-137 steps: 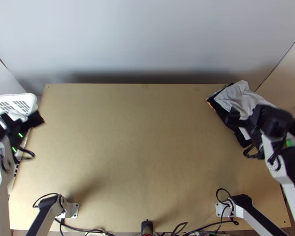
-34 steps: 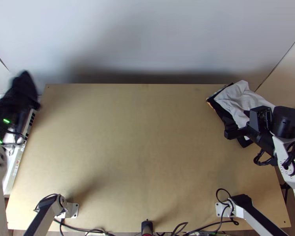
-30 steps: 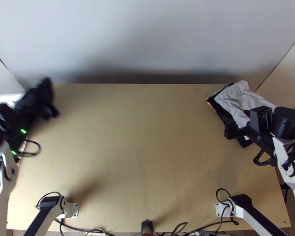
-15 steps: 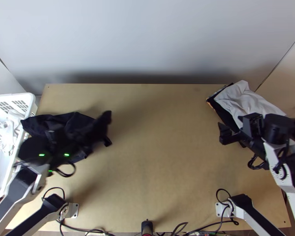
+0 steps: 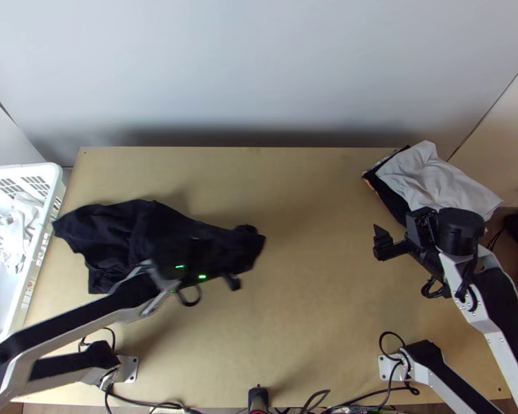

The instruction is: Fold the t-shirt

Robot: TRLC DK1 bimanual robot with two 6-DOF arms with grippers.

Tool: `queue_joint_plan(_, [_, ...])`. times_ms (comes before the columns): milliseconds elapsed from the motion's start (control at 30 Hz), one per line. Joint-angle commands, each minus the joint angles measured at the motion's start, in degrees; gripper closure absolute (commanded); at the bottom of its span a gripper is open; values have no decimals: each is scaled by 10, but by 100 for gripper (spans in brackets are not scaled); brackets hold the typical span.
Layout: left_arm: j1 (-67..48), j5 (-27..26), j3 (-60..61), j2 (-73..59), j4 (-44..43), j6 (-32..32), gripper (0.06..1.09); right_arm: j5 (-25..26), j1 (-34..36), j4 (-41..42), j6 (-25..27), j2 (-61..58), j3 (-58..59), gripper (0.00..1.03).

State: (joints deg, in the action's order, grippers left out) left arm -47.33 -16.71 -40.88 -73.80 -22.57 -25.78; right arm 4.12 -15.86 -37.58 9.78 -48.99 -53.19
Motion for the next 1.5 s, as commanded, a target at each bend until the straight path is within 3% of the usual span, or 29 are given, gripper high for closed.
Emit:
queue_joint_plan(0, [-53,-1,-93,-210,-76,25,105,14,-6,30,16,-1,51,5])
queue_joint_plan(233, [-66,57,-257,-354,-107,26,104,15,-6,43,9,20,89,5])
queue_joint_plan(267, [-66,58,-278,-365,-106,24,94,16,-5,45,9,23,91,5])
queue_joint_plan(300, [-67,57,-293,-370,-107,24,74,17,-5,46,9,24,91,5])
queue_joint_plan(333, [-67,58,-309,-374,-107,21,38,19,-5,47,9,25,89,5])
queue_joint_plan(367, [-66,58,-328,-376,-106,19,10,19,-5,48,9,26,88,5])
queue_joint_plan(700, [11,148,-366,-236,-82,26,11,19,-45,71,0,29,100,5])
queue_joint_plan(800, [72,174,-362,-205,9,55,11,20,-74,48,1,16,64,5])
queue_joint_plan(933, [144,189,-283,-129,30,99,11,19,-94,-31,-30,-56,-31,5])
queue_joint_plan(1200, [161,193,-201,-15,47,83,11,19,-151,-5,-32,-72,-42,5])
queue_joint_plan(1333, [182,245,-178,1,85,86,11,11,-182,-5,-52,-100,-59,5])
queue_joint_plan(1467, [231,257,-120,44,96,121,11,-14,-264,-12,-45,-138,-69,5])
